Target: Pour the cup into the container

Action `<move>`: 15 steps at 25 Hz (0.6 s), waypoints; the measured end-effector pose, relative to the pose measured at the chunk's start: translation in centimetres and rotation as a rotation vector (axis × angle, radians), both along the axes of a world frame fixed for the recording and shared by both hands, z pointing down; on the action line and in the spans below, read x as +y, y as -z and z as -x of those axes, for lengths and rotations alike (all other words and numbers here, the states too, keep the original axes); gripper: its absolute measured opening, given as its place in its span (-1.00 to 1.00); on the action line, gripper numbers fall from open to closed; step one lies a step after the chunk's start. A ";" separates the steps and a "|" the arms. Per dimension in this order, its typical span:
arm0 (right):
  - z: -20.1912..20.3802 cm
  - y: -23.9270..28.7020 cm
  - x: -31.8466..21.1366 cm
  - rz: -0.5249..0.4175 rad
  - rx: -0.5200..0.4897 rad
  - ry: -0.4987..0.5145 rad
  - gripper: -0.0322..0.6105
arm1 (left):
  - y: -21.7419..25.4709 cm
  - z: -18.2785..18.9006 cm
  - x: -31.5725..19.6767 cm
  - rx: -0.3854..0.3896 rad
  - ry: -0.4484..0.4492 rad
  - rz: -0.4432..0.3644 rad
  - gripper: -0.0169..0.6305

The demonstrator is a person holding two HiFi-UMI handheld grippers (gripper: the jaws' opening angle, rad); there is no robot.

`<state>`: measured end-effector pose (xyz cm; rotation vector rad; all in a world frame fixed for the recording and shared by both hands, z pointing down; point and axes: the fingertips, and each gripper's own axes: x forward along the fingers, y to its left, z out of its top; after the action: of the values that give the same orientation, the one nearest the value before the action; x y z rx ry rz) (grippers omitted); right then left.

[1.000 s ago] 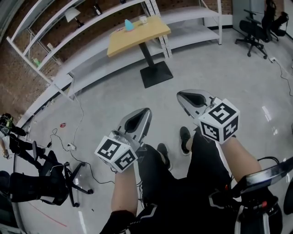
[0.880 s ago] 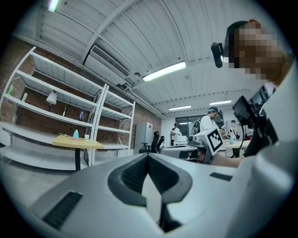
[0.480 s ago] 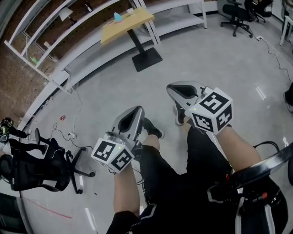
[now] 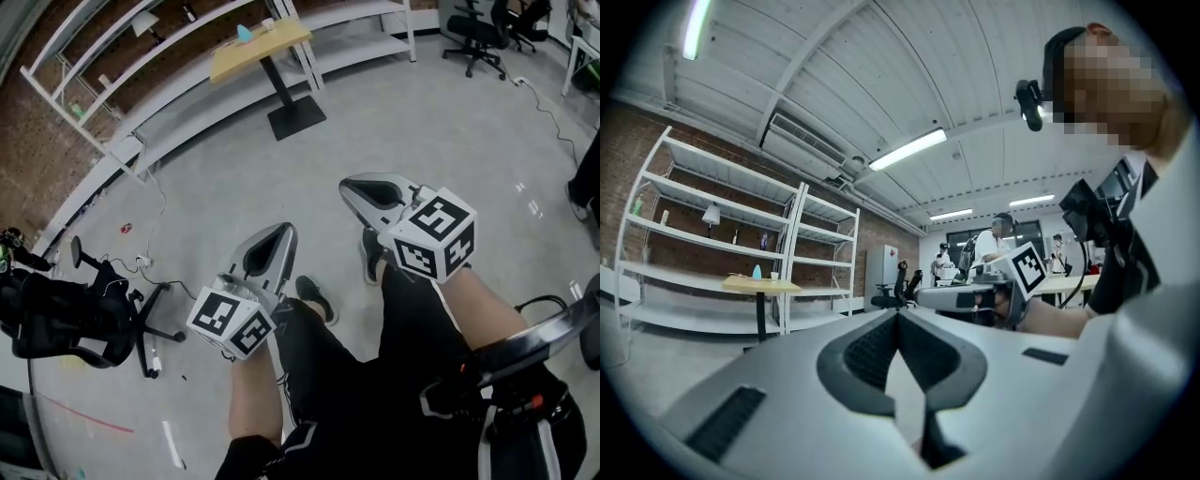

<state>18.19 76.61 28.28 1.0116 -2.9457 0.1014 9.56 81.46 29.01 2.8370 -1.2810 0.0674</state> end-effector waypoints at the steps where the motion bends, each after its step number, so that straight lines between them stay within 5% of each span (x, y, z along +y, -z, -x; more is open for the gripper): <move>1: -0.2 0.2 0.6 -0.002 -0.010 0.000 -0.89 | 0.1 -0.2 0.5 -0.002 0.001 -0.002 -0.95; 15: -1.9 0.8 2.5 -0.017 0.010 -0.025 -0.89 | 0.5 -0.1 2.2 0.020 0.061 -0.007 -0.95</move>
<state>20.14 79.16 27.51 1.0484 -2.9309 0.0714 9.69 83.67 28.53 2.7951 -1.3648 0.0329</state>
